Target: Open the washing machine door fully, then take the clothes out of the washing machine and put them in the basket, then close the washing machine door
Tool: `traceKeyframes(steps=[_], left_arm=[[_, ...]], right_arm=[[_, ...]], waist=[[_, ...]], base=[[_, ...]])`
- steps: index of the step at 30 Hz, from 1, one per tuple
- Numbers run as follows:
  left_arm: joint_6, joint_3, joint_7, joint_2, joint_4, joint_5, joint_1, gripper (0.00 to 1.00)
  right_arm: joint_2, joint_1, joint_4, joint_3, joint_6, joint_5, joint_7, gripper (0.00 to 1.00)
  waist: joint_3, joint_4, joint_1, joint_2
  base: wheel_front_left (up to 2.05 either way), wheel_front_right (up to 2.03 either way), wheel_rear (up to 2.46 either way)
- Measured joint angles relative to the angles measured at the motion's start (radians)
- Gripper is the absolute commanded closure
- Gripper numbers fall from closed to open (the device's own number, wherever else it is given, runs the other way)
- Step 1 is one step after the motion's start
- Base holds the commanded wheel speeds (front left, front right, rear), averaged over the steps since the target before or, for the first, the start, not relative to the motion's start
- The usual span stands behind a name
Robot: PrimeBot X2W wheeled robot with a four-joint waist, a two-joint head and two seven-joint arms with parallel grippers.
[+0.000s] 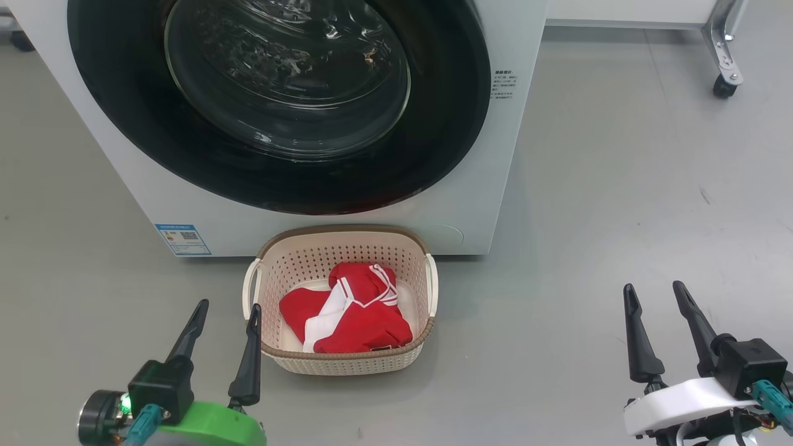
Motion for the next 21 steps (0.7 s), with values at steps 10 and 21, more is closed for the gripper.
traceKeyframes(steps=[10,21], left_arm=[[0.000,0.002,0.008,-0.002,-0.005,0.002,0.000,1.00],[-0.001,-0.021,0.008,-0.030,0.061,-0.035,0.028,1.00]], right_arm=[[-0.004,0.011,-0.026,-0.005,-0.003,0.000,0.018,1.00],[0.036,0.033,0.041,0.015,0.002,0.036,0.018,1.00]], waist=[[0.005,0.005,0.0000,0.0000],[0.005,0.003,0.0000,0.0000]], base=[[0.00,0.00,0.00],[0.00,0.00,0.00]])
